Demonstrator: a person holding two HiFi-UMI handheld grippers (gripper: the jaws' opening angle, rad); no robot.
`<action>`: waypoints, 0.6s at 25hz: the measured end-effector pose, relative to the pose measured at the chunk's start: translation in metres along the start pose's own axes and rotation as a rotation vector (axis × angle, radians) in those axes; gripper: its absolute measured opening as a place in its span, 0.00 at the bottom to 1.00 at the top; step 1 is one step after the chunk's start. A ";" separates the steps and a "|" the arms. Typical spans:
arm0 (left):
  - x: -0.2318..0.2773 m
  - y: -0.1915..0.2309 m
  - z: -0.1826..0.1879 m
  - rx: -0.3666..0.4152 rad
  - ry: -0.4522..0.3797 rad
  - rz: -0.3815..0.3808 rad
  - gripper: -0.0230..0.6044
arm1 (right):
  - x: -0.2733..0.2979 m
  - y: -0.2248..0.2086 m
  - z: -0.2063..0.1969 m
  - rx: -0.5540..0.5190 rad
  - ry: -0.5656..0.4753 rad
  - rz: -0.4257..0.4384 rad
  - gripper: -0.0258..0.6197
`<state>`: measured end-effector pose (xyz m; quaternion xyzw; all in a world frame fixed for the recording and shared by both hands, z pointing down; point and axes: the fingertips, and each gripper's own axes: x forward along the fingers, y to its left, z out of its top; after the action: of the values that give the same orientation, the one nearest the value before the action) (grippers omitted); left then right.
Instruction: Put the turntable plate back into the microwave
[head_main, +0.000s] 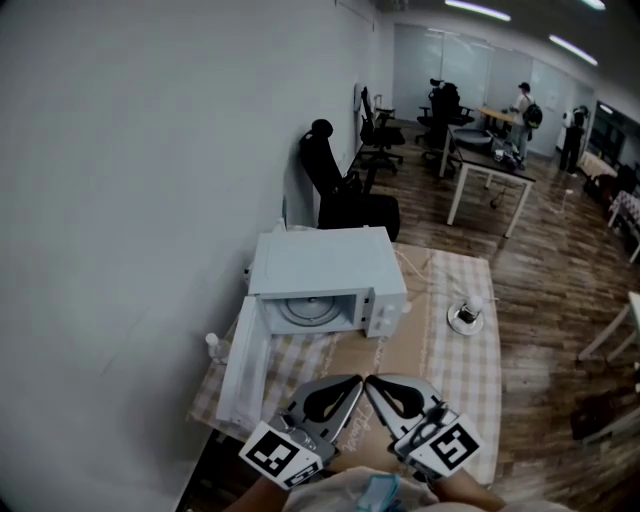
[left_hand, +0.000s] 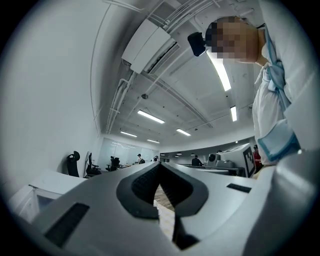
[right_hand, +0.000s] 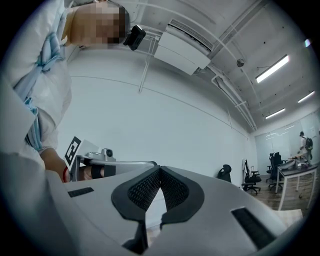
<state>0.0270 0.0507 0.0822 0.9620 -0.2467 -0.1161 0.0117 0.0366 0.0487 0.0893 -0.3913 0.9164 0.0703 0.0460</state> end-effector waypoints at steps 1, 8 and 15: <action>0.000 0.000 0.000 -0.002 0.000 0.003 0.04 | 0.000 0.000 0.000 -0.006 0.004 0.001 0.09; -0.001 0.005 0.001 0.006 -0.001 0.009 0.04 | 0.006 0.001 0.001 -0.059 0.031 -0.001 0.09; -0.007 0.007 -0.001 0.025 -0.012 0.006 0.03 | 0.008 0.005 0.000 -0.050 0.029 0.003 0.09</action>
<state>0.0179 0.0480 0.0855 0.9606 -0.2512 -0.1186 -0.0013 0.0271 0.0464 0.0890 -0.3921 0.9154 0.0875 0.0228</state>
